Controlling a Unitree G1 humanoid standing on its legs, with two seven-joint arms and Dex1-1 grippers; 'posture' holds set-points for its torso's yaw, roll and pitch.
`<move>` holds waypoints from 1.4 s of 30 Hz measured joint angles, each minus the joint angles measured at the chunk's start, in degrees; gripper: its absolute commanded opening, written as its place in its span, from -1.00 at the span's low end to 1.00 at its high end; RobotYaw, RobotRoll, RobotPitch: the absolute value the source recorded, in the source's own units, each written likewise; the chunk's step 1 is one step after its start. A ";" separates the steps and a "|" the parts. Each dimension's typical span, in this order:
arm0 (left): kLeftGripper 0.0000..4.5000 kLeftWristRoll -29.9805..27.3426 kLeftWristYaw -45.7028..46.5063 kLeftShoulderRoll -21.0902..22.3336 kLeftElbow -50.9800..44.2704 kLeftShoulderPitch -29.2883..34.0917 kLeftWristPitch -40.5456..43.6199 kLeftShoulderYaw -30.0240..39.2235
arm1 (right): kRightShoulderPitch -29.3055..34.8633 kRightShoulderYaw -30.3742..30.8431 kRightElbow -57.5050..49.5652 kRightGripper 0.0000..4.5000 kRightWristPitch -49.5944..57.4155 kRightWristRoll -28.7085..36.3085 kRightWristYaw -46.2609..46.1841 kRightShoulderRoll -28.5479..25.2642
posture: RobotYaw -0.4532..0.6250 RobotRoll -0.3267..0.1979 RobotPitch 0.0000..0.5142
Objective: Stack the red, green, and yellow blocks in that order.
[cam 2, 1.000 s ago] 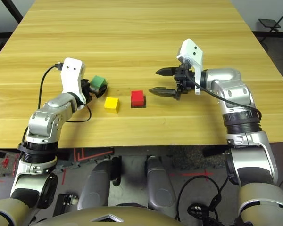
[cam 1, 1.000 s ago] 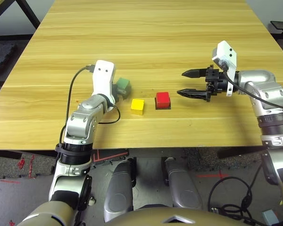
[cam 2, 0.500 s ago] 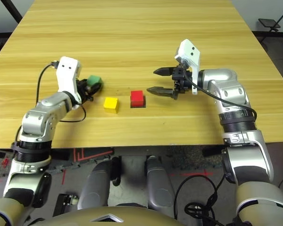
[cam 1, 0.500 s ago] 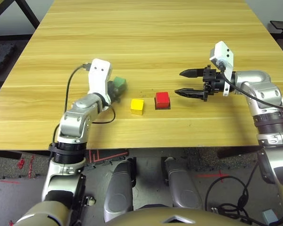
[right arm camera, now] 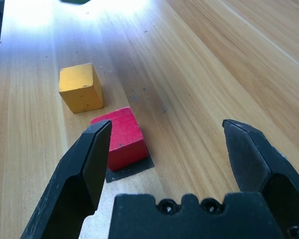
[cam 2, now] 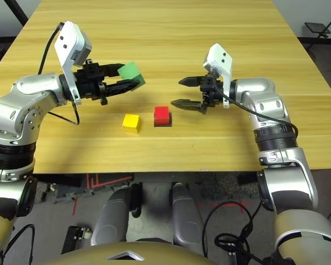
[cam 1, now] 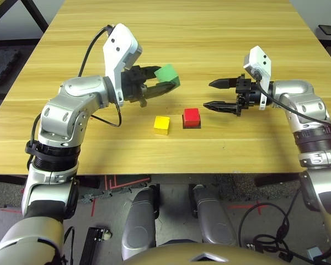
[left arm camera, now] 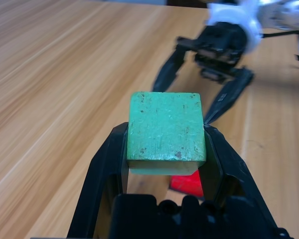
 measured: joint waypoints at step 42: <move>-0.08 11.53 -9.69 -9.18 23.14 -1.88 -21.63 -11.54 | 9.70 -1.09 -18.45 1.00 10.29 4.91 1.91 -11.22 | 0.34 0.28 -0.25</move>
